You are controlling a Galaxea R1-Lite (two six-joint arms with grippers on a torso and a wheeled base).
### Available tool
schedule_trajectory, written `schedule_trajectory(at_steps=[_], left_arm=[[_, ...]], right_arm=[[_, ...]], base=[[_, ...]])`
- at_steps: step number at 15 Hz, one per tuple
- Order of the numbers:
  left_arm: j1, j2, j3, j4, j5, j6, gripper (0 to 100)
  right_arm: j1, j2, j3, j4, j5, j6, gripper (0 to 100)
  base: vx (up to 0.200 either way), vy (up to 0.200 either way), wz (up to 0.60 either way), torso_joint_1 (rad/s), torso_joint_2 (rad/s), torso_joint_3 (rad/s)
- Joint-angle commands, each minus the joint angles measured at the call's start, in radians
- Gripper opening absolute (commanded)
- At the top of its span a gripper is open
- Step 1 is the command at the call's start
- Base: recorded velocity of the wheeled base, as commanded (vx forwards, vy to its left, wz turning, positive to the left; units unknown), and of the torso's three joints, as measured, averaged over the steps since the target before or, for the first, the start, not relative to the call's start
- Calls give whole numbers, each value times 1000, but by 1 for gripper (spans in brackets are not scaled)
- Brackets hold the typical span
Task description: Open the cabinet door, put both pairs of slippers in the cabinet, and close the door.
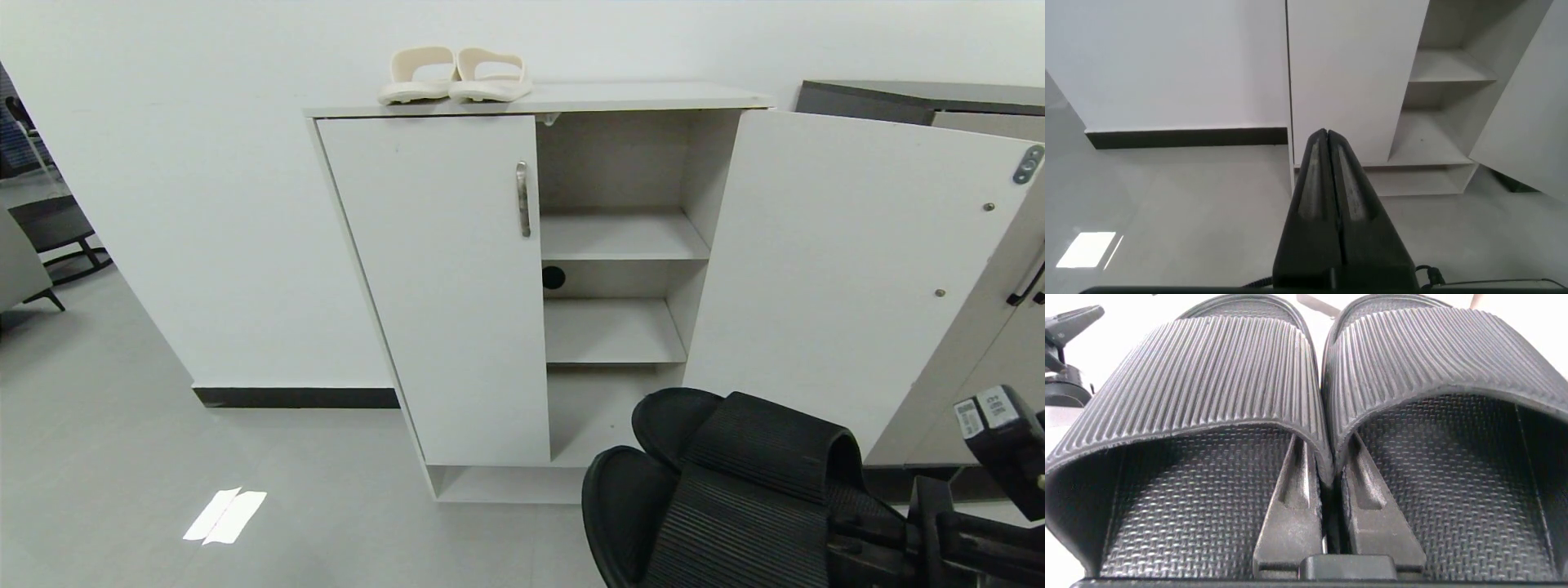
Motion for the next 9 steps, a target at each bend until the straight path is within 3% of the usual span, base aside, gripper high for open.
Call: schedule_trajectory(at_steps=[1, 9], left_arm=[[0, 3, 0, -1, 0, 0, 0], [0, 3, 0, -1, 0, 0, 0]], right_arm=[[1, -14, -1, 0, 1, 0, 0], [0, -19, 2, 8, 1, 1, 0]], base=[[0, 0, 0, 0, 0, 0], [0, 0, 0, 0, 0, 0]])
